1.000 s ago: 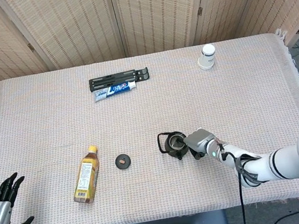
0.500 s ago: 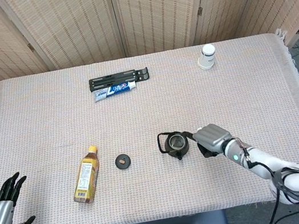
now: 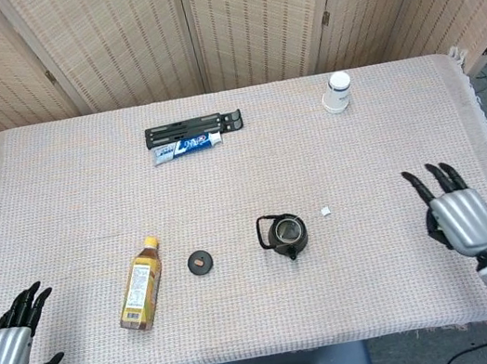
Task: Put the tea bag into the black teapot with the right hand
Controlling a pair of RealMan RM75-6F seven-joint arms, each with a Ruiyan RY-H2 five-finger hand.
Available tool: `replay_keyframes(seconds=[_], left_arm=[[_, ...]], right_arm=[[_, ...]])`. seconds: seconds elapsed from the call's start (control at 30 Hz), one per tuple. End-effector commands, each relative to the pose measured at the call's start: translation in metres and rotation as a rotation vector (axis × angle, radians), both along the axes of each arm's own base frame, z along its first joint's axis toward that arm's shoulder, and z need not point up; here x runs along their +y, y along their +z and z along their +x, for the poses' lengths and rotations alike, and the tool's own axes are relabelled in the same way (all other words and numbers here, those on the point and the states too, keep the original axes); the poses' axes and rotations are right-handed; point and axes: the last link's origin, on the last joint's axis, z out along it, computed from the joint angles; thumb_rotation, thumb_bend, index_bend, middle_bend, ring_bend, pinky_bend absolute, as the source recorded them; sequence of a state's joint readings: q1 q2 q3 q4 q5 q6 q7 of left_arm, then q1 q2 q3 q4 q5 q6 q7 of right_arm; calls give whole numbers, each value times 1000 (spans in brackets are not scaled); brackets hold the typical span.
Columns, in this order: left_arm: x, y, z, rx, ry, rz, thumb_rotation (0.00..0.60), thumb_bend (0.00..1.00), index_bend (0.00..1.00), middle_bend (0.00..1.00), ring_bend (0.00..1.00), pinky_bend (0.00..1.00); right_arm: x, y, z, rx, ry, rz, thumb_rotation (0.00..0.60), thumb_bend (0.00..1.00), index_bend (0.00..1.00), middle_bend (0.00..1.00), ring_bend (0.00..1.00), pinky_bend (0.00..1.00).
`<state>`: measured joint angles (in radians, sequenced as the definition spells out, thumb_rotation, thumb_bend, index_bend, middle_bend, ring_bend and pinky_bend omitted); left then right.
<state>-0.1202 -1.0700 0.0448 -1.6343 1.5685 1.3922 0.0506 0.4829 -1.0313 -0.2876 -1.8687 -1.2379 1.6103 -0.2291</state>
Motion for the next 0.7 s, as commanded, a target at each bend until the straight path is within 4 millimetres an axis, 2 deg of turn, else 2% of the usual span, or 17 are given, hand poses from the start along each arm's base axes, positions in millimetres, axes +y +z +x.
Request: replay_keyframes(seconds=[0.03,0.1,0.2,0.7], left_arm=[[0,-1,0,2,1,-1,600,59,0,0,9,253],[0,-3,0,6,2,-1,600,59,0,0,9,253],[0,-4,1,9,3,0,600,59,0,0,9,253],[1,-6,-2,26,15,0,600,60,0,0,9,253]], right_arm=[[41,0,-30,20,7,-100,600,28,0,0,0,0],[53,2,-41,29,-11,-136,600,18,0,0,0,0],[60,1,-49,24,-23,-151,600,17,0,0,0,0],[59,3,-50,5,-25,-127,600,19,0,0,0,0]])
